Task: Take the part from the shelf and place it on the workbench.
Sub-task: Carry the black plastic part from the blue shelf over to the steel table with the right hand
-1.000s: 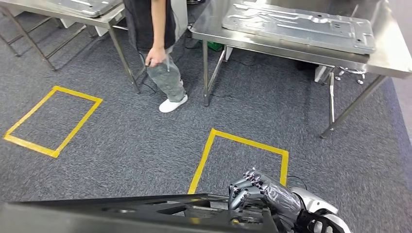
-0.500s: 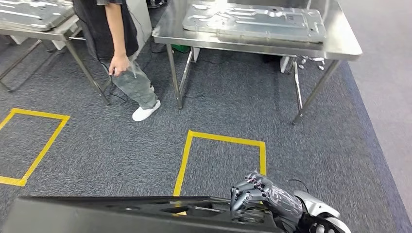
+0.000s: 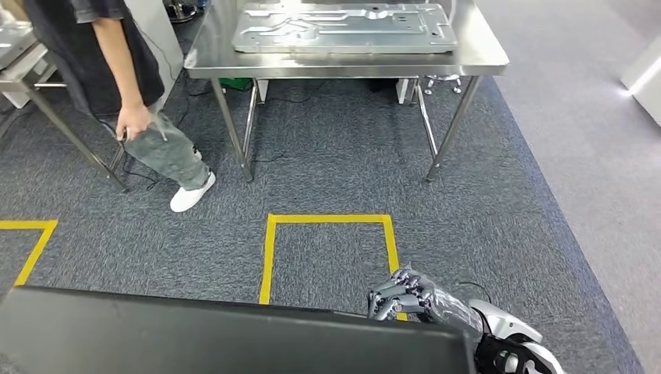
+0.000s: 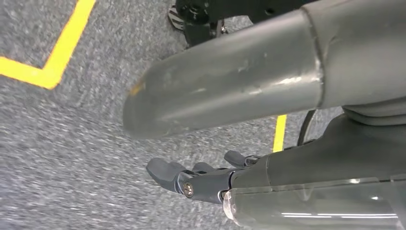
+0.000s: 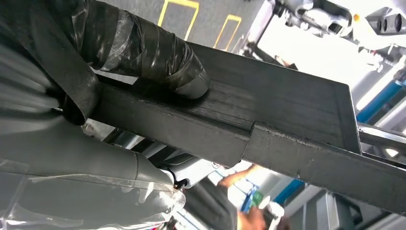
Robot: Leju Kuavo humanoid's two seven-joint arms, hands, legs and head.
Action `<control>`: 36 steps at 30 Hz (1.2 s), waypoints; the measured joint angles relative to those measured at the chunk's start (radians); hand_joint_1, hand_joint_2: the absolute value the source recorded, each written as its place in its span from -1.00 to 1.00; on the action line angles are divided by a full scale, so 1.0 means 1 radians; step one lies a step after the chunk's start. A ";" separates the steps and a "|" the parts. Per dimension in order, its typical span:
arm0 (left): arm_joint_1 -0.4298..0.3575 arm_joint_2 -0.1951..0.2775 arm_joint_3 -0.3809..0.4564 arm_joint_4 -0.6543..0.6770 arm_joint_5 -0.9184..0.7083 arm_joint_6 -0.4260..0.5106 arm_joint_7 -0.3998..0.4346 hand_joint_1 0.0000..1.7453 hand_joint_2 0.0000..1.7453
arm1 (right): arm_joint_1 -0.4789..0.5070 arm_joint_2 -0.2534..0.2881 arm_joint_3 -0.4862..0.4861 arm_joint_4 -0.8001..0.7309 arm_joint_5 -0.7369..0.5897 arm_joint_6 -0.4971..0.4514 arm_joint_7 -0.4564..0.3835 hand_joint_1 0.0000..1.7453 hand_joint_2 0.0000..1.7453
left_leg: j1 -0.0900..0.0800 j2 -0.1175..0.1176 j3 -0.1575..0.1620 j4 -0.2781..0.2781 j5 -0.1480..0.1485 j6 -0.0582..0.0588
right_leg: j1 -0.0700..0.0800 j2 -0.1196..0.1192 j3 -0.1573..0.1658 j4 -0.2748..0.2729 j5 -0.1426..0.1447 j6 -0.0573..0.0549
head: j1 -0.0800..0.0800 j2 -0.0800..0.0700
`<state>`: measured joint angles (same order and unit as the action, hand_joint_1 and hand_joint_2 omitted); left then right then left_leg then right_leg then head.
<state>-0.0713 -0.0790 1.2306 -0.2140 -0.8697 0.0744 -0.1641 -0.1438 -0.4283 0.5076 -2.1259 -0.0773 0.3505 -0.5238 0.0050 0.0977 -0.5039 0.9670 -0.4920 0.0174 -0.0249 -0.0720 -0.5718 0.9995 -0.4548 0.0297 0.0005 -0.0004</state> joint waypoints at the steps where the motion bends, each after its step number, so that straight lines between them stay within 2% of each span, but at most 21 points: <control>1: -0.001 0.001 0.000 0.000 0.000 -0.001 0.000 -1.00 -1.00 | -0.001 0.000 0.000 0.000 -0.002 -0.001 0.000 1.00 1.00 | -0.001 0.009 0.003 0.001 -0.003 -0.006 | 0.003 0.009 -0.002 0.001 -0.001 -0.006 | 0.000 0.000; 2: -0.003 0.001 0.000 0.000 0.000 -0.001 -0.001 -1.00 -1.00 | -0.002 0.000 0.001 0.000 -0.003 -0.002 0.000 1.00 1.00 | 0.000 0.017 0.006 0.000 -0.005 -0.011 | 0.003 0.022 -0.004 0.002 -0.001 -0.013 | 0.000 0.000; 4: -0.005 0.002 0.000 0.000 0.000 -0.006 0.002 -1.00 -1.00 | -0.004 0.002 0.002 0.000 -0.004 -0.006 0.001 1.00 1.00 | 0.005 -0.004 0.001 0.022 -0.028 -0.022 | 0.000 0.043 -0.006 0.000 0.002 -0.025 | 0.000 0.000; 6: -0.004 0.002 0.000 0.000 0.000 -0.010 0.006 -1.00 -1.00 | -0.008 0.004 0.003 0.000 -0.001 -0.010 0.002 1.00 1.00 | 0.009 -0.058 -0.042 0.120 -0.089 -0.030 | -0.002 0.061 -0.007 -0.002 0.005 -0.036 | 0.000 0.000; 8: 0.001 0.004 0.001 0.000 0.001 -0.011 0.009 -1.00 -1.00 | -0.009 0.006 0.006 0.000 0.002 -0.012 0.002 1.00 1.00 | 0.010 -0.085 -0.109 0.258 -0.148 -0.030 | 0.001 0.084 -0.009 -0.001 0.006 -0.041 | 0.000 0.000; 9: 0.003 0.005 0.001 0.000 0.001 -0.011 0.010 -1.00 -1.00 | -0.009 0.007 0.007 0.000 0.003 -0.012 0.002 1.00 1.00 | 0.010 -0.089 -0.132 0.298 -0.154 -0.029 | 0.003 0.097 -0.009 0.000 0.006 -0.041 | 0.000 0.000; 10: 0.005 0.005 0.001 0.000 0.001 -0.011 0.011 -1.00 -1.00 | -0.009 0.008 0.008 0.001 0.004 -0.012 0.002 1.00 1.00 | 0.010 -0.091 -0.137 0.300 -0.138 -0.026 | 0.005 0.110 -0.009 0.001 0.006 -0.041 | 0.000 0.000; 11: 0.005 0.006 0.001 0.000 0.001 -0.011 0.011 -1.00 -1.00 | -0.009 0.008 0.009 0.001 0.005 -0.012 0.002 1.00 1.00 | 0.009 -0.093 -0.124 0.261 -0.104 -0.022 | 0.006 0.120 -0.007 0.001 0.005 -0.041 | 0.000 0.000; 13: 0.003 0.007 0.001 0.000 0.001 -0.012 0.012 -1.00 -1.00 | -0.010 0.010 0.010 0.001 0.006 -0.014 0.001 1.00 1.00 | 0.007 -0.104 -0.068 0.124 -0.027 -0.011 | 0.009 0.136 -0.004 0.003 0.004 -0.040 | 0.000 0.000; 14: 0.001 0.008 0.001 0.000 0.001 -0.012 0.012 -1.00 -1.00 | -0.010 0.011 0.011 0.001 0.008 -0.017 0.001 1.00 1.00 | 0.005 -0.111 -0.047 0.069 -0.005 -0.005 | 0.010 0.142 -0.004 0.003 0.004 -0.037 | 0.000 0.000; 17: -0.004 0.010 0.001 0.000 0.002 -0.014 0.013 -1.00 -1.00 | -0.009 0.013 0.013 0.001 0.017 -0.030 0.001 1.00 1.00 | -0.001 -0.119 -0.030 0.019 0.007 0.009 | 0.008 0.154 -0.006 -0.002 0.008 -0.017 | 0.000 0.000; 19: -0.005 0.011 0.002 0.000 0.002 -0.017 0.013 -1.00 -1.00 | -0.010 0.013 0.016 0.000 0.023 -0.037 0.000 1.00 1.00 | 0.003 -0.113 -0.025 0.008 0.018 0.022 | 0.007 0.136 -0.010 0.007 -0.001 -0.007 | 0.000 0.000; 21: -0.002 0.011 0.002 0.000 0.001 -0.019 0.011 -1.00 -1.00 | -0.012 0.013 0.020 -0.001 0.027 -0.046 -0.001 1.00 1.00 | 0.007 -0.105 -0.024 -0.001 0.025 0.034 | 0.008 0.099 -0.044 0.082 -0.051 -0.002 | 0.000 0.000; 23: 0.003 0.011 0.002 0.000 0.000 -0.020 0.007 -1.00 -1.00 | -0.014 0.014 0.024 -0.001 0.029 -0.056 -0.002 1.00 1.00 | 0.005 -0.097 -0.027 0.000 0.024 0.038 | 0.006 0.083 -0.105 0.212 -0.115 0.004 | 0.000 0.000; 25: 0.007 0.011 0.002 0.000 -0.001 -0.021 0.004 -1.00 -1.00 | -0.013 0.014 0.028 -0.001 0.028 -0.063 -0.002 1.00 1.00 | 0.004 -0.090 -0.027 0.001 0.019 0.037 | 0.003 0.081 -0.133 0.271 -0.121 0.008 | 0.000 0.000; 26: 0.007 0.011 0.002 0.000 -0.002 -0.021 0.003 -1.00 -1.00 | -0.014 0.014 0.030 0.000 0.028 -0.066 -0.002 1.00 1.00 | 0.004 -0.088 -0.025 0.003 0.015 0.035 | 0.002 0.079 -0.119 0.245 -0.097 0.009 | 0.000 0.000; 28: 0.007 0.011 0.002 0.000 -0.003 -0.021 0.002 -1.00 -1.00 | -0.015 0.014 0.033 0.000 0.025 -0.070 -0.001 1.00 1.00 | 0.003 -0.085 -0.017 0.006 0.007 0.027 | 0.002 0.069 -0.050 0.116 -0.033 0.005 | 0.001 0.000; 29: 0.007 0.011 0.002 0.000 -0.004 -0.022 0.002 -1.00 -1.00 | -0.017 0.015 0.034 0.000 0.024 -0.072 0.000 1.00 1.00 | 0.001 -0.084 -0.014 0.008 0.002 0.022 | 0.004 0.064 -0.017 0.056 -0.016 0.001 | 0.000 0.000; 31: 0.006 0.013 0.002 0.000 -0.008 -0.022 0.001 -1.00 -1.00 | -0.022 0.017 0.035 0.000 0.021 -0.076 0.002 1.00 1.00 | -0.003 -0.082 -0.010 0.009 -0.008 0.010 | 0.009 0.060 0.012 0.002 -0.016 -0.010 | 0.000 0.000; 34: 0.005 0.015 0.002 0.000 -0.010 -0.022 0.001 -1.00 -1.00 | -0.025 0.022 0.039 -0.001 0.019 -0.081 0.004 1.00 1.00 | 0.001 -0.077 -0.005 0.017 -0.022 -0.007 | 0.008 0.067 0.022 -0.006 -0.024 -0.029 | 0.000 0.000; 36: 0.004 0.015 0.002 0.000 -0.010 -0.022 0.002 -1.00 -1.00 | -0.029 0.026 0.041 -0.002 0.018 -0.081 0.004 1.00 1.00 | 0.005 -0.081 -0.038 0.091 -0.055 -0.017 | 0.005 0.070 0.036 -0.012 -0.030 -0.041 | 0.000 0.000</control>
<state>-0.0676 -0.0635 1.2327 -0.2141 -0.8800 0.0524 -0.1626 -0.1724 -0.4020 0.5483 -2.1275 -0.0593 0.2692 -0.5193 0.0100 0.0163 -0.5420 1.0585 -0.5470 0.0006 -0.0194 -0.0024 -0.5358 0.9877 -0.4846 -0.0118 0.0004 -0.0004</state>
